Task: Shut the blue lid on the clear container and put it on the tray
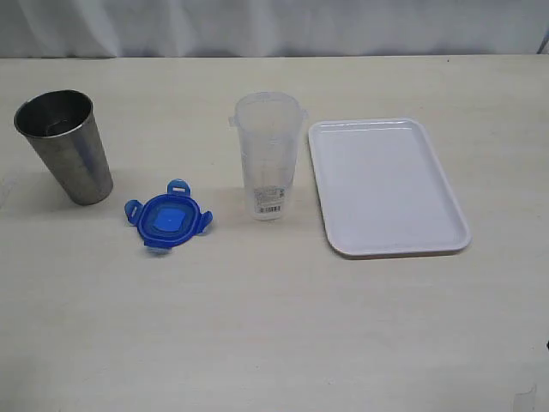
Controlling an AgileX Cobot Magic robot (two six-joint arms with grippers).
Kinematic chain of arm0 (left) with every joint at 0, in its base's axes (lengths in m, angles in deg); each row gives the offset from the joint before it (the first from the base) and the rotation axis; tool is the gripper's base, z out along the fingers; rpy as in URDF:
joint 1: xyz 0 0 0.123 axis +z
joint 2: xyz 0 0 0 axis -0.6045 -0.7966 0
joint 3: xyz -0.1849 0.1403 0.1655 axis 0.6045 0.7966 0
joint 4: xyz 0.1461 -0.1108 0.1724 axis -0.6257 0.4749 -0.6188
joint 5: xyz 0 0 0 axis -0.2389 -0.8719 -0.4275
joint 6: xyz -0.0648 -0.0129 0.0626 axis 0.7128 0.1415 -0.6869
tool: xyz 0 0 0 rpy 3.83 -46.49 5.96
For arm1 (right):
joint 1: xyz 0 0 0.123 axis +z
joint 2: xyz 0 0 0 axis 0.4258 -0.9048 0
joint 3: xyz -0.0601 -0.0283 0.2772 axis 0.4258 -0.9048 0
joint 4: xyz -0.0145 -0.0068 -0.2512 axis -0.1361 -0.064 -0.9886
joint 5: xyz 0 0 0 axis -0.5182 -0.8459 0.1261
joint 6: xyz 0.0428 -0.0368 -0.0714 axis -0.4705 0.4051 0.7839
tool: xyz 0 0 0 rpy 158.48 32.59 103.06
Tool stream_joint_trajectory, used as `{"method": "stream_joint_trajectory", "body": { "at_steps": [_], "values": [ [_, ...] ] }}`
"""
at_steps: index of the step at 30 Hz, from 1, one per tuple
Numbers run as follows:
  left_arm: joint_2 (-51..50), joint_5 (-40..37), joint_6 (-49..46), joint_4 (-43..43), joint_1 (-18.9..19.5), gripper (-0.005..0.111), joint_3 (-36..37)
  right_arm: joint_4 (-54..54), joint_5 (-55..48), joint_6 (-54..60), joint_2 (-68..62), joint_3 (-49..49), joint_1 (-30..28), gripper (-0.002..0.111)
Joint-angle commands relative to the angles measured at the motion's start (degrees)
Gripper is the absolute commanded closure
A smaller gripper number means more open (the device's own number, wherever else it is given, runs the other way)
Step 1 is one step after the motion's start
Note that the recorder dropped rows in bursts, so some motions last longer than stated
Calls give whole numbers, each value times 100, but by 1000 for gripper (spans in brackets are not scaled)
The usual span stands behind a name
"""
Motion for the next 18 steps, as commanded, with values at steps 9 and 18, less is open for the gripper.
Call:
{"method": "stream_joint_trajectory", "body": {
  "at_steps": [9, 18],
  "values": [
    [14, 1987, -141, 4, -48, 107, 10, 26, 0, -6, 26, -12, -22, 104],
    [14, 3998, 1850, 102, -48, 107, 10, 26, 0, -6, 26, -12, -22, 104]
  ]
}}
